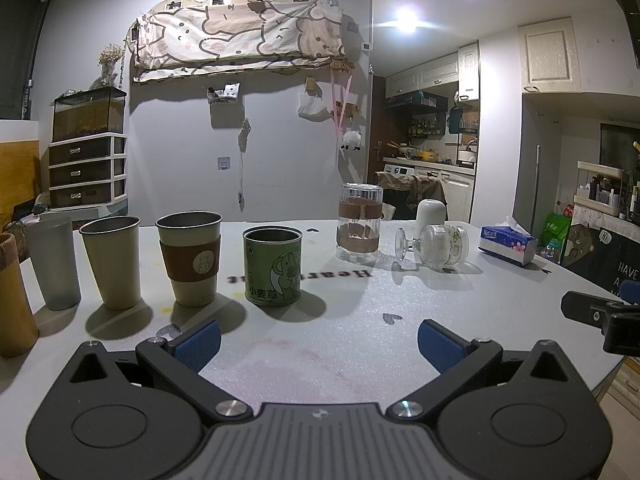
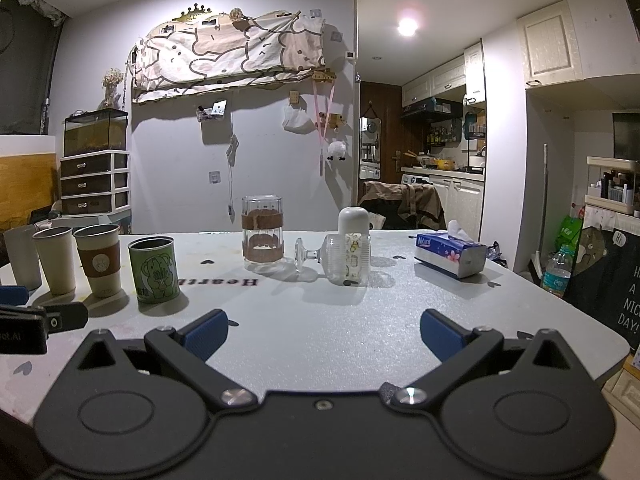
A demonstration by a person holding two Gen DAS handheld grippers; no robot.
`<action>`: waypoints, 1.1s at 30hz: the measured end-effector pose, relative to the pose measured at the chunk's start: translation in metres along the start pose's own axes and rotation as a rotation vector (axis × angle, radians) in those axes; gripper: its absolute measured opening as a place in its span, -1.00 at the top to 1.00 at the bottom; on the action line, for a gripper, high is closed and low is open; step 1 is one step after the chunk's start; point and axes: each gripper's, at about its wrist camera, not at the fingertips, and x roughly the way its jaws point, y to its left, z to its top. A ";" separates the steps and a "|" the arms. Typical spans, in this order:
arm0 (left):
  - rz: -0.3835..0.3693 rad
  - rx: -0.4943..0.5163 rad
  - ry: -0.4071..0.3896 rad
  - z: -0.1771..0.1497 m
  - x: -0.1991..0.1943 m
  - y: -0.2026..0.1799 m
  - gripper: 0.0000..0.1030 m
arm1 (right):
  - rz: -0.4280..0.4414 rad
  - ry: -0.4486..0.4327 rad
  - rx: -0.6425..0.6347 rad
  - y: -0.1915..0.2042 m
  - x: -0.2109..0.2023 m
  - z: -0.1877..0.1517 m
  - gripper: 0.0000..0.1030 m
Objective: Flip cup upright
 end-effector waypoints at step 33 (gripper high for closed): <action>0.001 -0.049 0.019 -0.015 -0.005 0.018 -1.00 | -0.037 0.057 0.100 -0.010 0.126 0.085 -1.00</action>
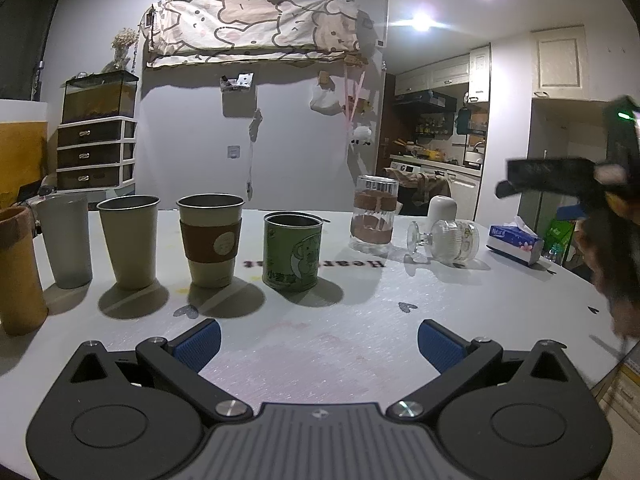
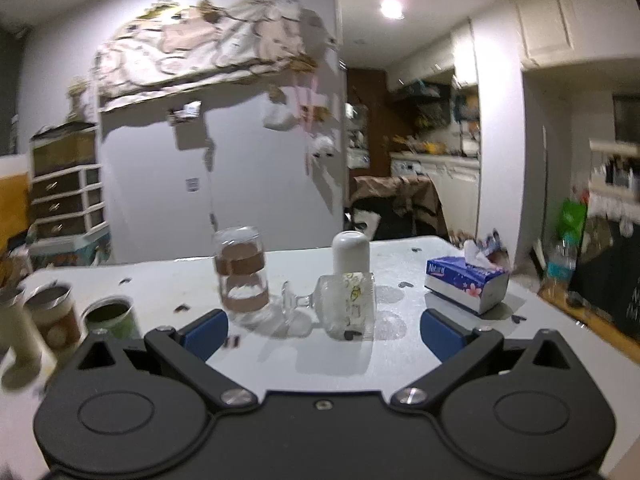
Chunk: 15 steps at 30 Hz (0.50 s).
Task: Flip cup upright
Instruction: 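Move the right tool to the ribbed glass lying on its side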
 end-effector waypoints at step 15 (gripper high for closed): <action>0.055 -0.064 0.011 -0.010 0.008 0.046 -1.00 | -0.175 0.270 0.635 -0.022 0.163 0.018 -0.80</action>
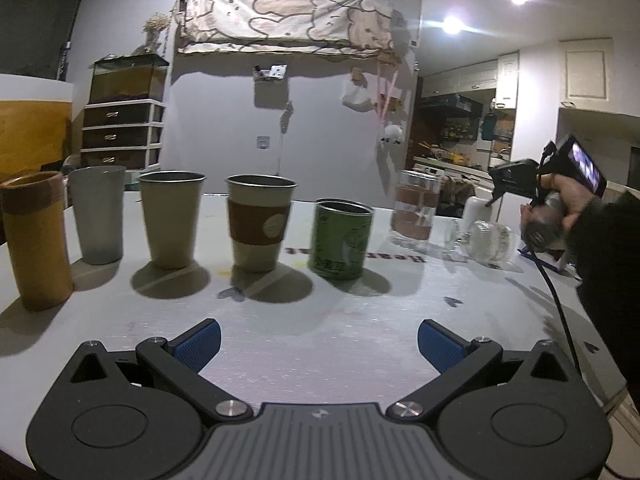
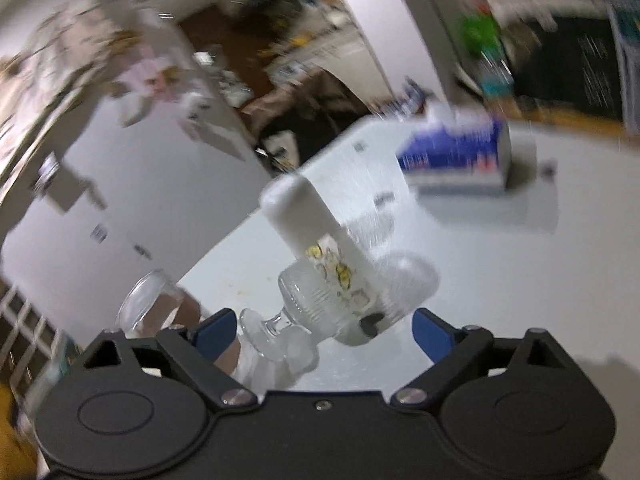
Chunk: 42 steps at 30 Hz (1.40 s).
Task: Flip cup upright
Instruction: 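Move the right tool to the ribbed glass lying on its side, then close the right gripper around the ribbed glass bowl and lift it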
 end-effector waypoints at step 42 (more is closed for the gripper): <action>0.053 -0.035 0.033 0.003 0.017 0.031 -1.00 | 0.207 0.152 0.506 -0.070 0.076 0.008 -0.45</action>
